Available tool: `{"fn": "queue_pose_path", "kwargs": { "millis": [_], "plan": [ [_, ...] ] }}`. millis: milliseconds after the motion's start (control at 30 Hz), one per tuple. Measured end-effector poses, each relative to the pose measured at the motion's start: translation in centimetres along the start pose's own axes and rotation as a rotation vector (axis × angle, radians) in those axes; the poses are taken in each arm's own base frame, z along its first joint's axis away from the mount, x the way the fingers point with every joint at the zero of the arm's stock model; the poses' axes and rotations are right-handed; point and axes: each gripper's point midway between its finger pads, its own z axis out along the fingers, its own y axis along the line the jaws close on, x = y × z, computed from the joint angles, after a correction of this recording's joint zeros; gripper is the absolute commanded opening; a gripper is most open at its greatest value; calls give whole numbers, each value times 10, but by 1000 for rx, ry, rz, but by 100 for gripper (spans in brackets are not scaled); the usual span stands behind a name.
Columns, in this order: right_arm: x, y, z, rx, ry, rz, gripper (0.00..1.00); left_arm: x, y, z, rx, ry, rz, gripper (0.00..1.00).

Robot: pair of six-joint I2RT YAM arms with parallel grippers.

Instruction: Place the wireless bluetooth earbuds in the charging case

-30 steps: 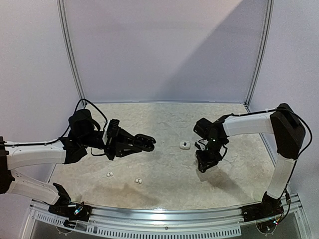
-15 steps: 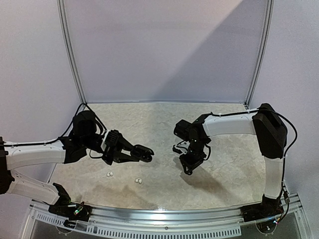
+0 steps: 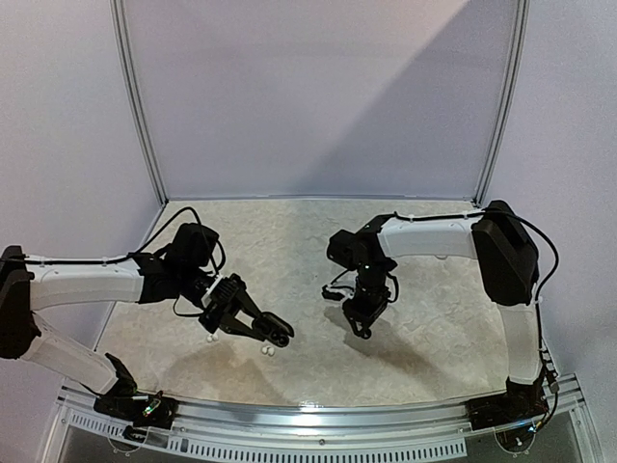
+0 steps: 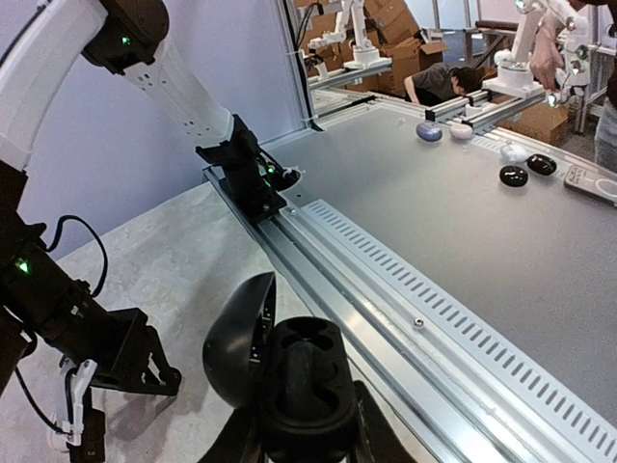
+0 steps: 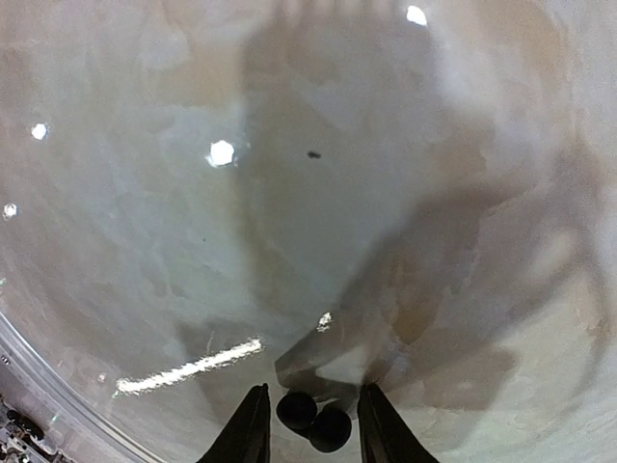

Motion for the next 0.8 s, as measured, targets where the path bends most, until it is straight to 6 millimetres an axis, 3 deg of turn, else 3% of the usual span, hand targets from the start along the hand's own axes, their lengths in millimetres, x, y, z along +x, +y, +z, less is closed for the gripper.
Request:
{"fn": "queue_pose_path", "kwargs": {
  "millis": [533, 800],
  "plan": [
    [-15, 4, -4, 58, 30, -168, 34, 7, -20, -3, 47, 16, 22, 0],
    [-32, 7, -10, 101, -34, -73, 20, 7, -21, -5, 46, 19, 17, 0]
  ]
}}
